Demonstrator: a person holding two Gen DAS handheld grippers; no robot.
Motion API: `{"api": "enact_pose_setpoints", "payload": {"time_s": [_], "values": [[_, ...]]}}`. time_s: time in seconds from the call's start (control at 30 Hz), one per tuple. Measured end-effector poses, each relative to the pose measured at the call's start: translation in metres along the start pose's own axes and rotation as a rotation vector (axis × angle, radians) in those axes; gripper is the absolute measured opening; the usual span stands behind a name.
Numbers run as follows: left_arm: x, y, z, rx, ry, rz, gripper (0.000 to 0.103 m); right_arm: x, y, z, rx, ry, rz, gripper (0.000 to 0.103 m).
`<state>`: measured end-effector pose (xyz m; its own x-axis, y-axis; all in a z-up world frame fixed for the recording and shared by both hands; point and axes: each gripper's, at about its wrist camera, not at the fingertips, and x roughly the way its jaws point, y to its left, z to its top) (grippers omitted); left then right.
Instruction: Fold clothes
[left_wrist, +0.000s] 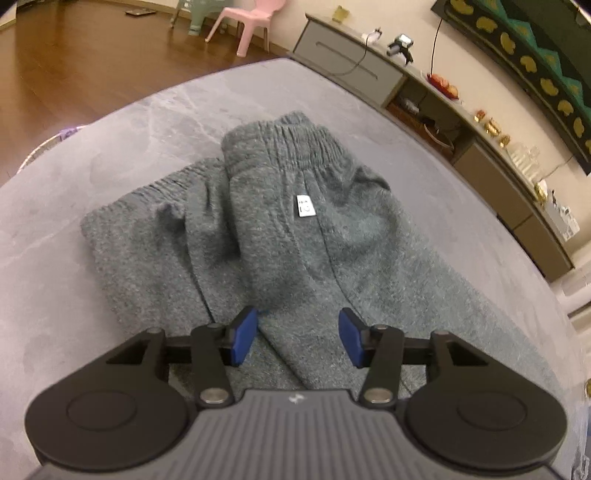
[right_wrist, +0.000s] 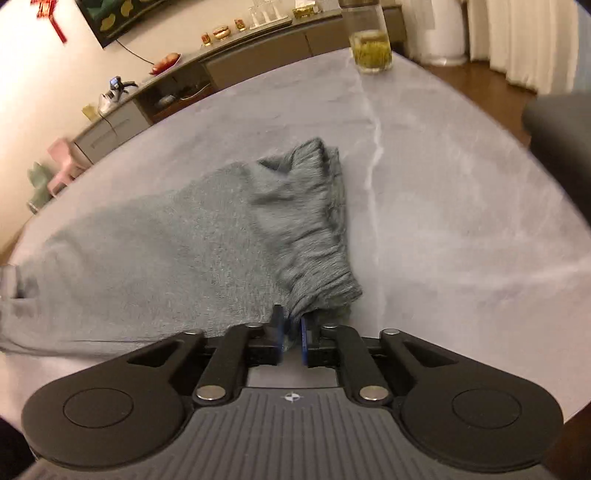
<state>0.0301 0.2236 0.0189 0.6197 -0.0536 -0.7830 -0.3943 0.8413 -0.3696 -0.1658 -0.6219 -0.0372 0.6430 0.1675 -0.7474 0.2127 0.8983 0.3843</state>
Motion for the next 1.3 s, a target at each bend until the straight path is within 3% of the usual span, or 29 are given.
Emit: {"api": "enact_pose_setpoints", "payload": {"time_s": [0.03,0.07,0.13,0.2,0.23,0.27,0.33,0.47,0.5,0.57,0.63,0.7,0.73,0.77,0.87,0.9,1.03,1.1,1.17,1.3], "values": [[-0.005,0.003,0.001,-0.017,-0.024,-0.004,0.053,-0.002,-0.003,0.002,0.029,-0.018,0.025,0.057],[-0.009,0.006,0.002,-0.036,-0.049,-0.007,0.055,-0.002,-0.005,0.003,0.047,-0.036,0.034,0.071],[-0.018,0.013,0.006,-0.089,-0.102,-0.008,0.058,-0.001,-0.006,0.004,0.056,-0.056,0.02,0.07],[-0.026,0.023,0.01,-0.164,-0.157,0.001,0.061,-0.001,-0.007,0.004,0.064,-0.075,0.005,0.056],[-0.027,0.027,0.012,-0.191,-0.167,-0.004,0.063,0.0,-0.007,0.005,0.069,-0.084,-0.003,0.038],[-0.027,0.03,0.015,-0.215,-0.173,-0.012,0.064,0.0,-0.006,0.006,0.064,-0.092,-0.01,0.034],[-0.022,0.032,0.021,-0.24,-0.175,-0.022,0.066,-0.002,-0.002,0.007,0.037,-0.105,-0.025,0.026],[0.001,0.02,0.034,-0.197,-0.144,-0.012,0.069,-0.001,0.011,0.01,-0.037,-0.109,-0.053,0.026],[0.01,0.014,0.037,-0.171,-0.133,0.013,0.065,0.0,0.014,0.011,-0.056,-0.106,-0.057,0.026],[0.019,0.002,0.042,-0.08,-0.153,0.039,0.005,0.001,0.02,0.013,-0.09,-0.092,-0.061,0.025],[-0.007,-0.003,0.042,-0.08,-0.255,-0.025,0.003,0.003,0.023,0.015,-0.113,-0.072,-0.055,0.018],[-0.067,0.004,0.028,-0.135,-0.357,-0.199,0.003,0.006,0.018,0.016,-0.102,-0.06,-0.05,0.016],[-0.083,0.013,0.016,-0.154,-0.359,-0.195,0.003,0.007,0.015,0.017,-0.093,-0.055,-0.049,0.014],[-0.094,0.024,0.003,-0.169,-0.346,-0.163,0.003,0.008,0.012,0.017,-0.085,-0.05,-0.049,0.014],[-0.056,0.073,-0.027,-0.3,-0.072,-0.027,0.003,0.014,0.007,0.018,-0.059,-0.042,-0.04,0.014],[-0.05,0.079,-0.031,-0.312,-0.029,-0.033,0.003,0.017,0.005,0.019,-0.051,-0.04,-0.037,0.013],[-0.044,0.067,-0.024,-0.185,-0.054,0.064,0.006,0.026,-0.001,0.02,-0.016,-0.031,-0.023,0.013],[-0.038,0.061,-0.019,-0.167,-0.056,0.065,0.007,0.031,-0.004,0.02,0.001,-0.027,-0.016,0.013],[-0.036,0.047,-0.011,-0.084,-0.089,0.104,0.008,0.031,-0.003,0.019,-0.019,-0.02,-0.027,0.013],[-0.03,0.037,0.003,-0.019,-0.174,0.205,0.007,0.027,0.0,0.015,-0.088,-0.004,-0.061,0.006]]}}
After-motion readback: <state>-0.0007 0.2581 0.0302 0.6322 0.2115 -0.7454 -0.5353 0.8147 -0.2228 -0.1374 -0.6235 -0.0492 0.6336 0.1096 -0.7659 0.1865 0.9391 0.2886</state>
